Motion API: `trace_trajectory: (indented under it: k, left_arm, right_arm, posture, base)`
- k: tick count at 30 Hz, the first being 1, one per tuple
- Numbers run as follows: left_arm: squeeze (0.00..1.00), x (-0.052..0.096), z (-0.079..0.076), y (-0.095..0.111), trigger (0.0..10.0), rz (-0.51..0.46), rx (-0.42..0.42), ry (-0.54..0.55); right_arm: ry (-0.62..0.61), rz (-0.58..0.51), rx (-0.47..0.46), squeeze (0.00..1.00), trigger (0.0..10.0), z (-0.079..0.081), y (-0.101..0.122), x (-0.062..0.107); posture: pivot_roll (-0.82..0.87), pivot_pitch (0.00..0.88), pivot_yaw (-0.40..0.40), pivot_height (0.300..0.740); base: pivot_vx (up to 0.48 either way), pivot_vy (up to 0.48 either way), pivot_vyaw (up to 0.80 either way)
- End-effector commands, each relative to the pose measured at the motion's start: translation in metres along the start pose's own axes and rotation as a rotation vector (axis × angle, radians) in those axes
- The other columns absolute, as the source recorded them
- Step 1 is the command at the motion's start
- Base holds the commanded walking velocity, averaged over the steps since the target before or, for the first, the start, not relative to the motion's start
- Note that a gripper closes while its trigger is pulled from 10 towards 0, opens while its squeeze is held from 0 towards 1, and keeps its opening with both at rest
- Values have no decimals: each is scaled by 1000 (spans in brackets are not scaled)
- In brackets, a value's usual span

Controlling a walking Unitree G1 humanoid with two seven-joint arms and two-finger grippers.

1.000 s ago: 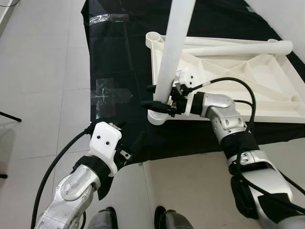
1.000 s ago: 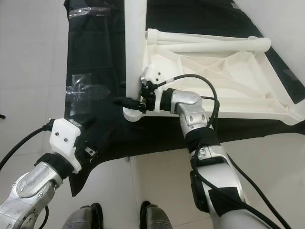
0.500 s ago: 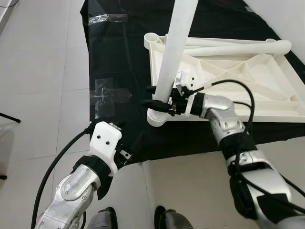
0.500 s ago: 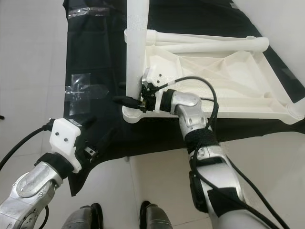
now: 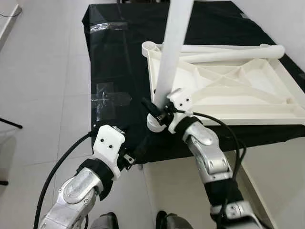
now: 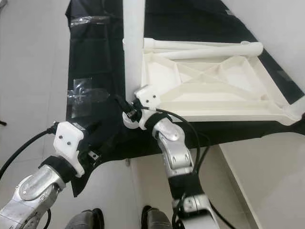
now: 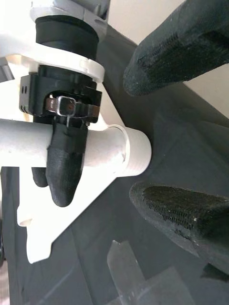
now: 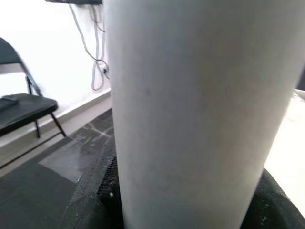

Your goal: Building children table

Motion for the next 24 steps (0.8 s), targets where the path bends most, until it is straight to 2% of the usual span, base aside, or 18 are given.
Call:
trace_trajectory:
  k: [1,2,3,5,6,7,8,12,16,23,24]
  left_arm:
    - [0,2,0,-4,10000,12,13,2]
    - [0,2,1,-4,10000,13,11,4]
    - [0,2,1,-4,10000,13,11,4]
    - [0,2,1,-4,10000,14,13,6]
    - [0,2,0,-4,10000,14,13,4]
    - [0,2,0,-4,10000,14,13,4]
    - [0,1,-1,-5,10000,15,12,1]
    - [0,1,-2,-5,10000,15,12,-1]
    - [0,4,-2,-6,10000,25,5,0]
    - [0,9,-2,-6,10000,34,-6,8]
    - [0,10,-1,-5,10000,31,-12,16]
  right_arm:
    - [38,117,-39,0,10000,4,-29,8]
    - [57,90,-44,1000,10000,4,-23,7]
    - [57,90,-44,1000,10000,4,-23,7]
    - [149,37,-83,1000,10000,7,-11,7]
    - [174,11,-69,678,10000,4,-5,7]
    - [174,11,-69,678,10000,4,-5,7]
    - [247,-20,-51,0,10000,-2,1,6]
    - [334,-59,-32,0,10000,-14,8,3]
    - [539,-72,-21,0,10000,-22,12,2]
    - [577,-78,-31,0,10000,-31,19,-6]
    - [569,-72,-37,0,0,-34,18,-7]
  posture:
    - [69,237,-85,740]
    - [78,233,-83,740]
    - [78,233,-83,740]
    - [83,228,-82,740]
    - [87,225,-85,740]
    - [87,225,-85,740]
    - [90,223,-86,740]
    - [92,223,-87,740]
    - [112,227,-96,740]
    - [124,231,-99,740]
    - [126,233,-101,740]
  base:
    - [0,0,0]
    - [0,0,0]
    - [0,0,0]
    - [0,0,0]
    - [0,0,0]
    - [0,0,0]
    - [0,0,0]
    - [0,0,0]
    - [0,0,0]
    - [0,0,0]
    - [0,0,0]
Point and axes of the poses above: a point about 5 cm out from each wrist's last joint towards the gripper, its own x axis pointing back from the gripper into the wrist, its own y axis along the axis of the wrist's last joint, z = x × y, the point moved 1 cm from there along -x, pointing out of the wrist towards the gripper, and after that the axes turned 8 degrees about x, right-handed, at the moved point
